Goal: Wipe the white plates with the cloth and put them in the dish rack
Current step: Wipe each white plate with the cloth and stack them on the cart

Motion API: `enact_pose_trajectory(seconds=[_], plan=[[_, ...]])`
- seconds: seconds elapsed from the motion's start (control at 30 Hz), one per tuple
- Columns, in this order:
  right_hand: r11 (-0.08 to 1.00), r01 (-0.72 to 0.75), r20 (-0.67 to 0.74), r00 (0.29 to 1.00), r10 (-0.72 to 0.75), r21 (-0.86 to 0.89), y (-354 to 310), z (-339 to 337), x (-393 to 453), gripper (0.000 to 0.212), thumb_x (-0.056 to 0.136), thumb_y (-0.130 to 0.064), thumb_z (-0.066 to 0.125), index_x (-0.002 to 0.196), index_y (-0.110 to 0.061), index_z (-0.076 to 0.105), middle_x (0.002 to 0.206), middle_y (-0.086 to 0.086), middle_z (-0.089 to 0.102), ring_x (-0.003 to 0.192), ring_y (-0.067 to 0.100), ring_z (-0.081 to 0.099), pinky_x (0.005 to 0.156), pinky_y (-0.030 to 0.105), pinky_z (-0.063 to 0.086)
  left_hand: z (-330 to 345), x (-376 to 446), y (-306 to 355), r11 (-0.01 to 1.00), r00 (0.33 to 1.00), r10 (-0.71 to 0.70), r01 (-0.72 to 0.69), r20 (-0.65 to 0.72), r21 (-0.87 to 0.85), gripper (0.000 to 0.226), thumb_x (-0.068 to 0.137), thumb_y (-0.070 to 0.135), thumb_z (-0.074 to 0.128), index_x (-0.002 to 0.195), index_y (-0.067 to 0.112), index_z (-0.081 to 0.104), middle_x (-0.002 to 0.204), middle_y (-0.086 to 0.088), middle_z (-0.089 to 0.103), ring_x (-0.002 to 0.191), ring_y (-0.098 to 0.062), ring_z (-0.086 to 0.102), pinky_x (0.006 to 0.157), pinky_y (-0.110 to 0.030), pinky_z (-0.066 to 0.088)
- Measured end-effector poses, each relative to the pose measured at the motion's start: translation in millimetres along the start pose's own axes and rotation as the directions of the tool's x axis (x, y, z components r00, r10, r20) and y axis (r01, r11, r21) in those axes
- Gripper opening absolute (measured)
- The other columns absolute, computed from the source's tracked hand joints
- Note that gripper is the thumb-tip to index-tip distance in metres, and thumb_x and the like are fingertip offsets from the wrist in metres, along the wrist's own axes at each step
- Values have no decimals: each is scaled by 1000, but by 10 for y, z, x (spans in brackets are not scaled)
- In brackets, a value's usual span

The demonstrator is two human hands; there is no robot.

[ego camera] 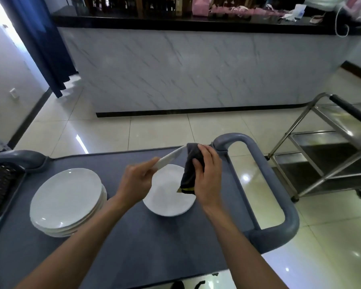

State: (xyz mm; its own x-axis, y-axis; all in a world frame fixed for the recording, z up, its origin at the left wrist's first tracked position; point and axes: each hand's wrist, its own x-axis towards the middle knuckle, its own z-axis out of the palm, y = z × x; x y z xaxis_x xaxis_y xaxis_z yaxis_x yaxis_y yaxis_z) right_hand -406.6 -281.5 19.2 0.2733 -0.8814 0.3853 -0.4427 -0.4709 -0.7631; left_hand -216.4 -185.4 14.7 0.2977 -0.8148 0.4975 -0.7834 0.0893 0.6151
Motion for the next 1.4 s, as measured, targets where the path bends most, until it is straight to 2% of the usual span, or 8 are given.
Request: enact_pose_trajectory(seconds=[0.17, 0.37, 0.47, 0.57, 0.7, 0.83, 1.1, 1.4], plan=[[992, 75, -5, 997, -76, -102, 125, -67, -43, 39, 104, -24, 50, 143, -18, 51, 150, 4, 44, 136, 21, 38, 111, 37, 41, 202, -112, -91, 972, 979, 167, -184, 118, 146, 44, 80, -8, 72, 116, 16, 67, 86, -8, 76, 62, -31, 70, 52, -38, 58], [933, 228, 61, 974, -220, -279, 299, -83, -138, 40, 104, -29, 43, 144, -23, 46, 153, 9, 39, 136, 28, 37, 109, 43, 41, 428, -243, -163, 930, 958, 237, -271, 161, 247, 43, 71, -15, 63, 107, 5, 76, 89, -4, 77, 67, -28, 71, 54, -29, 54], [900, 279, 86, 960, -266, -334, 368, -83, -173, 41, 105, -31, 39, 144, -21, 47, 152, 10, 40, 134, 31, 39, 109, 45, 43, 518, -327, -198, 919, 940, 267, -315, 211, 236, 50, 63, -21, 71, 106, 5, 76, 94, -7, 78, 73, -29, 74, 56, -33, 59], [871, 320, 111, 947, -301, -372, 418, -69, -217, 41, 105, -29, 44, 145, -20, 49, 151, 11, 42, 132, 31, 41, 107, 46, 46, 587, -410, -205, 923, 932, 238, -305, 274, 236, 54, 63, -20, 73, 110, 6, 74, 96, -9, 76, 75, -32, 74, 53, -40, 60], [856, 353, 150, 936, -320, -378, 446, -40, -266, 44, 101, -24, 52, 145, -20, 49, 151, 11, 42, 131, 31, 43, 105, 47, 47, 654, -566, -183, 897, 896, 282, -373, 344, 236, 54, 62, -13, 81, 112, 9, 76, 109, -8, 76, 95, -32, 74, 74, -42, 62], [848, 378, 172, 926, -337, -371, 459, 17, -330, 43, 102, -21, 53, 145, -22, 48, 150, 10, 42, 129, 31, 44, 105, 45, 45, 681, -736, -236, 911, 886, 251, -353, 390, 215, 58, 62, -11, 83, 114, 13, 76, 115, -3, 74, 105, -29, 71, 83, -40, 60], [860, 370, 215, 926, -310, -353, 550, 78, -462, 48, 100, -15, 61, 146, -21, 48, 151, 9, 42, 130, 29, 43, 104, 44, 46, 714, -950, -311, 934, 891, 148, -269, 430, 236, 40, 79, -1, 76, 114, 18, 73, 121, -3, 70, 114, -31, 64, 95, -45, 53], [875, 363, 210, 928, -308, -322, 560, 139, -557, 39, 106, -23, 46, 145, -21, 48, 150, 6, 42, 127, 26, 44, 106, 40, 45, 812, -1006, -303, 948, 867, 30, -183, 497, 262, 37, 89, 11, 70, 122, 28, 70, 130, -4, 65, 124, -32, 57, 100, -47, 47]])
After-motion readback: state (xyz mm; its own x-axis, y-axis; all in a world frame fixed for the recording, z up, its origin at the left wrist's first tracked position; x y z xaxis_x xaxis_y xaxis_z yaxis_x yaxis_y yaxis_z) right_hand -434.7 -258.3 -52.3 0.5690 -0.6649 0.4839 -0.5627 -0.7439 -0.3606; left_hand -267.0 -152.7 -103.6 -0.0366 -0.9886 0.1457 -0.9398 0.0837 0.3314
